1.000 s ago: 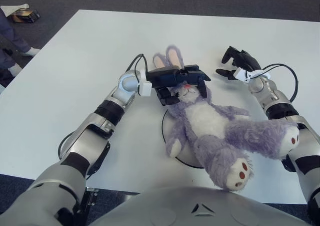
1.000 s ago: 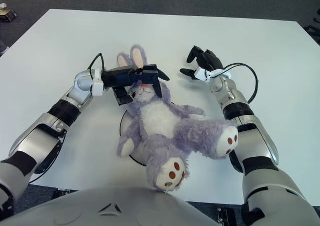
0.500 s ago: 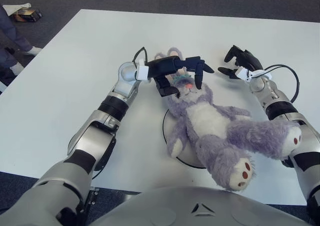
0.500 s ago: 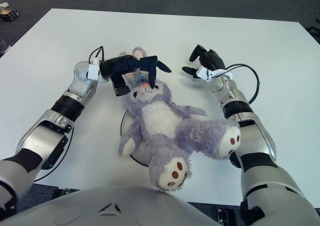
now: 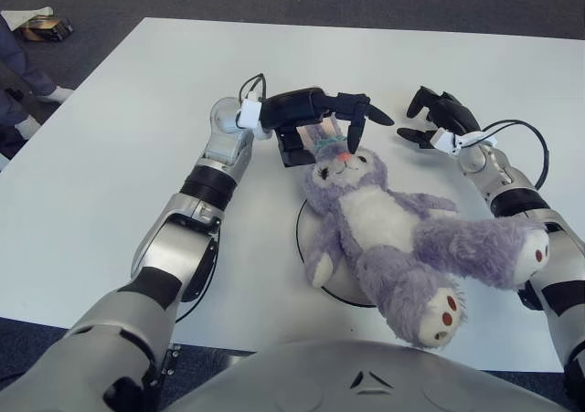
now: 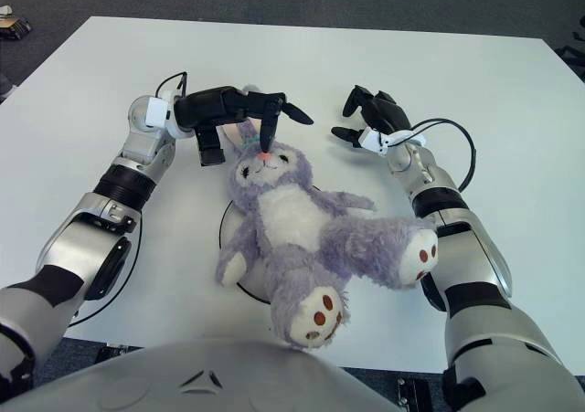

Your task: Put the doll into the plate.

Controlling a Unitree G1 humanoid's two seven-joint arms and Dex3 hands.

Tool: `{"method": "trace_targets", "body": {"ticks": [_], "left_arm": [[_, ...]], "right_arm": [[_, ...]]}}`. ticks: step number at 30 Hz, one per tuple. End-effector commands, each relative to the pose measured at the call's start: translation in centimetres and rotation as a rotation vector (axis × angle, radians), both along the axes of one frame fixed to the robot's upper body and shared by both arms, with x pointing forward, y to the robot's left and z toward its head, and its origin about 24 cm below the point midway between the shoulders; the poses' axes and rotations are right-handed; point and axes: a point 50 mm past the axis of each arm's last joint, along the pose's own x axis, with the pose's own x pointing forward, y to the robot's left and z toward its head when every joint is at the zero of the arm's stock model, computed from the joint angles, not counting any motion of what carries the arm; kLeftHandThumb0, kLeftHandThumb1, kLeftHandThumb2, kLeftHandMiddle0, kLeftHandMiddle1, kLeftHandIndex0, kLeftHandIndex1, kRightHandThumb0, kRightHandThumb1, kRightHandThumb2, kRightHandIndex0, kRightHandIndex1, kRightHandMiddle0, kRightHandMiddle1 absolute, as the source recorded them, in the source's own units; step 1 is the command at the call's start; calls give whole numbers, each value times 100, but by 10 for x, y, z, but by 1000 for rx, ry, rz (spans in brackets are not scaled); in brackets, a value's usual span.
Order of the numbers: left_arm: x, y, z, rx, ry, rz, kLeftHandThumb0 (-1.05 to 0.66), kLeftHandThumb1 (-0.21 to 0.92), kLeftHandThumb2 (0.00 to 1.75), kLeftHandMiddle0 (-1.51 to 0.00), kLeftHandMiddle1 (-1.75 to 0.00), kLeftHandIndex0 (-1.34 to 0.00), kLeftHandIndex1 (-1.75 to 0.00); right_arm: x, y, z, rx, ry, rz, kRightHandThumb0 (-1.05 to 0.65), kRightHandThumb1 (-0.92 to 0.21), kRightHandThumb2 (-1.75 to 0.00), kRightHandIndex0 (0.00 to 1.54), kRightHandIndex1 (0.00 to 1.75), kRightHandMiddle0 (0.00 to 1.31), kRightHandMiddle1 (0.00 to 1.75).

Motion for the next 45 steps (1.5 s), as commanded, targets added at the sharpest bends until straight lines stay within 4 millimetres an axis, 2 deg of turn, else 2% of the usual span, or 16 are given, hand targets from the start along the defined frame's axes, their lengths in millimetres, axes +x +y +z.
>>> {"method": "trace_targets", "body": {"ticks": [1,2,4,7,9,14,18,20,25,28,31,35,40,45], "left_arm": [[20,11,30,10,-13,-4,-37,82,63,-10,-51,-27,-172],[24,15,34,19,-6,-2,-51,86,64,-8,-49,-17,-154],[27,22,35,23,7,7,-66,90,65,-7,-46,-7,-133],[29,25,33,14,15,18,-74,91,67,-7,-44,-3,-124],[32,32,33,-7,34,51,-78,92,68,-10,-41,-1,-119],[35,46,38,-61,65,95,-85,92,71,-12,-40,0,-116],[30,79,24,-198,149,181,-94,92,88,-15,-40,0,-116],[29,84,20,-230,175,223,-98,92,95,-17,-40,0,-117],[30,97,3,-291,243,393,-104,92,106,-26,-45,-14,-120],[34,110,-5,-325,312,568,-105,92,107,-32,-48,-13,-117],[36,107,-5,-360,344,628,-105,92,107,-36,-51,-12,-116],[37,102,-4,-426,386,693,-105,92,103,-46,-74,-18,-121],[45,114,-20,-459,487,813,-103,92,98,-51,-102,-26,-131],[42,128,-42,-491,560,895,-97,92,95,-57,-124,-28,-143]], "right_arm": [[-7,0,-27,5,129,-44,-2,-90,-58,26,169,2,174],[-7,1,-27,6,128,-45,-1,-91,-56,27,169,1,173],[-7,0,-26,1,125,-46,-1,-92,-55,29,168,0,172],[-8,-2,-27,-6,130,-50,-1,-92,-54,29,168,0,171],[-8,-3,-29,-16,143,-57,-21,-92,-53,30,164,11,173],[-9,-4,-29,-25,139,-51,-33,-92,-52,33,163,18,174],[-7,-2,-25,-48,125,-22,-35,-92,-52,34,163,19,175],[-7,-2,-25,-60,127,-17,-35,-92,-52,35,164,19,175],[-7,-3,-25,-84,132,-16,-35,-92,-52,35,165,19,175],[-7,-3,-25,-96,130,-15,-35,-92,-52,36,164,19,175],[-7,-4,-24,-98,129,-16,-35,-92,-52,37,163,19,175],[-8,-6,-24,-92,132,-24,-35,-92,-52,38,162,19,175],[-8,-9,-24,-48,119,-57,-35,-92,-52,40,163,19,175],[-9,-11,-22,77,82,-117,-35,-92,-53,41,163,19,175]]}}
